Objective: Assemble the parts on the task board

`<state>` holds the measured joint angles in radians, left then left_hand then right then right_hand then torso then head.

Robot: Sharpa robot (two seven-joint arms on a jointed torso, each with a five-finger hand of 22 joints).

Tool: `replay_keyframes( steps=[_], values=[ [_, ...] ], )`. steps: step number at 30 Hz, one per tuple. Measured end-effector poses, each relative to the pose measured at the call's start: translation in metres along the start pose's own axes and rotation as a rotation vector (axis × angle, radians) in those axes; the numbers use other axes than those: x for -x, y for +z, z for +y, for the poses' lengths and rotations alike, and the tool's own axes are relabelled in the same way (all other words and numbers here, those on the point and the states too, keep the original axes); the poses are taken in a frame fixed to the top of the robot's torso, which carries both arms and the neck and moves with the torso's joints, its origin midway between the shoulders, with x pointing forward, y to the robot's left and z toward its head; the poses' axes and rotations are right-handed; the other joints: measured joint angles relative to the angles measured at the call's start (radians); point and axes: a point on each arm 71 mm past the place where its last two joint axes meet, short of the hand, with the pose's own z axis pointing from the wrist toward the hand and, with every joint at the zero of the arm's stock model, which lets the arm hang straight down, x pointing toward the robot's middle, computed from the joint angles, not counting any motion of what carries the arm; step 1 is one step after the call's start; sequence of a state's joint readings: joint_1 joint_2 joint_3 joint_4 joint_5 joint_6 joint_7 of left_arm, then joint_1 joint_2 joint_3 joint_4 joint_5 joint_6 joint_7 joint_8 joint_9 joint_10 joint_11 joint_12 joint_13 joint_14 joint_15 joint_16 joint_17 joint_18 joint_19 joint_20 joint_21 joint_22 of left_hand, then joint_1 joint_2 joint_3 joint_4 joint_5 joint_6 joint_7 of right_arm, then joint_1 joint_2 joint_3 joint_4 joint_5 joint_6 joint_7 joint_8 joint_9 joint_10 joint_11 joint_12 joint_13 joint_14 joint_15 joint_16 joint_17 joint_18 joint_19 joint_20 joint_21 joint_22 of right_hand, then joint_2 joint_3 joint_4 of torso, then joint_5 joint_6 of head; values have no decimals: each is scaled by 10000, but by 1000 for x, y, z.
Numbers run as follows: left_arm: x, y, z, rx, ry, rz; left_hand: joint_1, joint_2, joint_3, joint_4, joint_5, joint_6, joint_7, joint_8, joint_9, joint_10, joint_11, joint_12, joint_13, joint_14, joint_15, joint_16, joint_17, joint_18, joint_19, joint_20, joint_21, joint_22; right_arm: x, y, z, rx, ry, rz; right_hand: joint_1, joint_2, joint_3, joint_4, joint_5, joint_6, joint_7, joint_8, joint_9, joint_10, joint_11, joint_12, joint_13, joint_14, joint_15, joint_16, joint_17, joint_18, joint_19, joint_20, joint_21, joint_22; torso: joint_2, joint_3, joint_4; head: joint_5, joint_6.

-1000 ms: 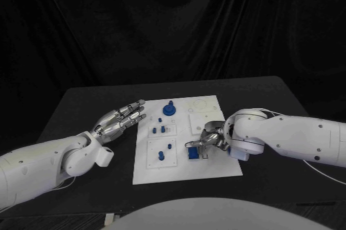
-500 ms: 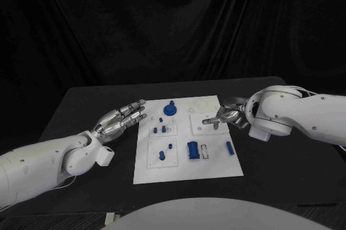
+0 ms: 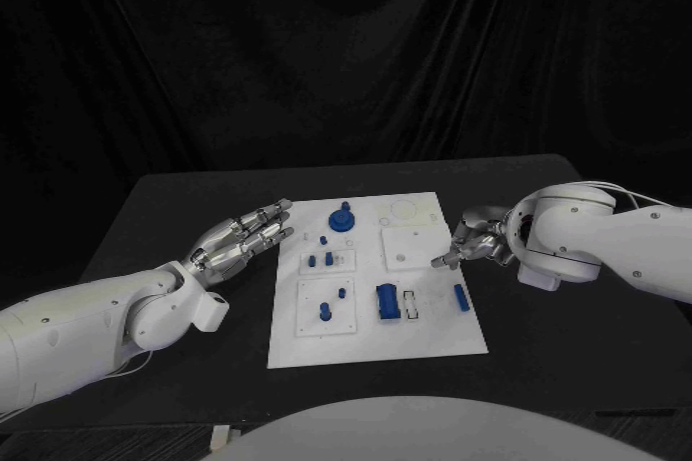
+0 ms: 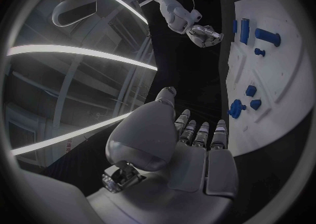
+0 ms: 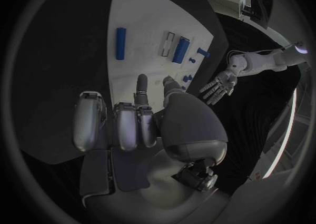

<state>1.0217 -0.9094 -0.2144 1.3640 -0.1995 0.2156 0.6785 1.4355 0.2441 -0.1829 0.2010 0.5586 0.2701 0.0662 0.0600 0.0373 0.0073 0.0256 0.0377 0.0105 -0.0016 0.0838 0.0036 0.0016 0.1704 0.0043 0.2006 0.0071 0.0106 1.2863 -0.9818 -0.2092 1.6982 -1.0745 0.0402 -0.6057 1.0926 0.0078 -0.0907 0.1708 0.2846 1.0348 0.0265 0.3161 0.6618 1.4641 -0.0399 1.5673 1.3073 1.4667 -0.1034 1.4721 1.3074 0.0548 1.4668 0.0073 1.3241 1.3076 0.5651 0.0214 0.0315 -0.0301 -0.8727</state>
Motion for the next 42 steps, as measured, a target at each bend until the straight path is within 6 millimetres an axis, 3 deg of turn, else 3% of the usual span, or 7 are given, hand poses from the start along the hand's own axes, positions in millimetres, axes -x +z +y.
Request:
replay_keyframes(
  steps=[5,10,17,19,31,40,42],
  values=[
    [0,0,0,1,14,-11,0,0,0,0,40,0,0,38,0,-1,0,0,0,0,0,0,-5,0,0,0,0,0,-6,2,-7,-184,-621,108,0,0,-70,70,-268,288,-39,71,0,35,-35,0,0,0,0,0,0,0,0,0,0,0,13,-2,2,-54,0],
    [0,2,1,-1,17,1,0,0,0,0,40,0,0,37,-1,-1,-1,0,0,0,0,0,-8,-1,0,0,0,-1,-12,4,-10,-297,-1123,195,-156,147,-195,196,-415,412,-84,71,-43,3,-73,0,0,0,0,0,0,0,0,0,0,-1,21,0,8,-119,0],
    [0,3,1,-1,21,8,0,0,0,1,40,0,0,37,-2,-1,-2,0,0,37,-37,0,-8,0,0,0,0,-1,-16,5,-14,-417,-1744,175,-417,120,-333,333,-630,802,-196,71,-97,21,-164,0,8,-7,-83,-40,0,-1,-36,-36,0,-1,14,1,-1,-127,0],
    [-1,3,1,-2,19,15,0,0,0,1,40,0,0,37,-2,-2,-2,0,0,37,-36,0,-7,0,0,0,0,-1,-17,5,-14,-443,-1938,159,-417,120,-360,360,-724,838,-161,71,-106,21,-164,0,7,-7,-83,-84,0,-1,1,-73,0,-1,11,1,-3,-135,0],
    [-1,4,1,0,15,23,0,0,0,1,40,0,0,37,-2,-2,-3,0,0,37,-36,0,-5,0,0,0,0,-1,-29,9,-17,-556,-2603,294,-417,120,-359,360,-723,838,-161,-137,-287,21,-163,0,6,-7,-83,-163,0,-1,1,-73,-96,-1,12,2,8,-142,0],
    [-1,4,1,6,10,32,0,0,28,-27,40,0,0,37,-3,-2,-3,0,0,37,-36,0,-3,0,0,0,0,-1,-36,12,-19,-612,-2758,380,80,190,-173,-24,145,721,-44,-960,-893,24,-152,0,5,-7,-83,-355,-60,-1,1,-73,-254,-2,15,2,9,-157,0],
    [-1,4,1,6,7,36,0,0,28,-27,40,0,0,37,-3,-3,-4,0,0,37,-36,0,-2,0,0,0,0,-2,-37,13,-19,-621,-2769,400,548,201,10,-315,789,632,45,-1186,-1087,19,-86,0,4,-8,-83,-355,-104,-1,1,-73,-348,-2,15,2,8,-142,0]
  ],
)
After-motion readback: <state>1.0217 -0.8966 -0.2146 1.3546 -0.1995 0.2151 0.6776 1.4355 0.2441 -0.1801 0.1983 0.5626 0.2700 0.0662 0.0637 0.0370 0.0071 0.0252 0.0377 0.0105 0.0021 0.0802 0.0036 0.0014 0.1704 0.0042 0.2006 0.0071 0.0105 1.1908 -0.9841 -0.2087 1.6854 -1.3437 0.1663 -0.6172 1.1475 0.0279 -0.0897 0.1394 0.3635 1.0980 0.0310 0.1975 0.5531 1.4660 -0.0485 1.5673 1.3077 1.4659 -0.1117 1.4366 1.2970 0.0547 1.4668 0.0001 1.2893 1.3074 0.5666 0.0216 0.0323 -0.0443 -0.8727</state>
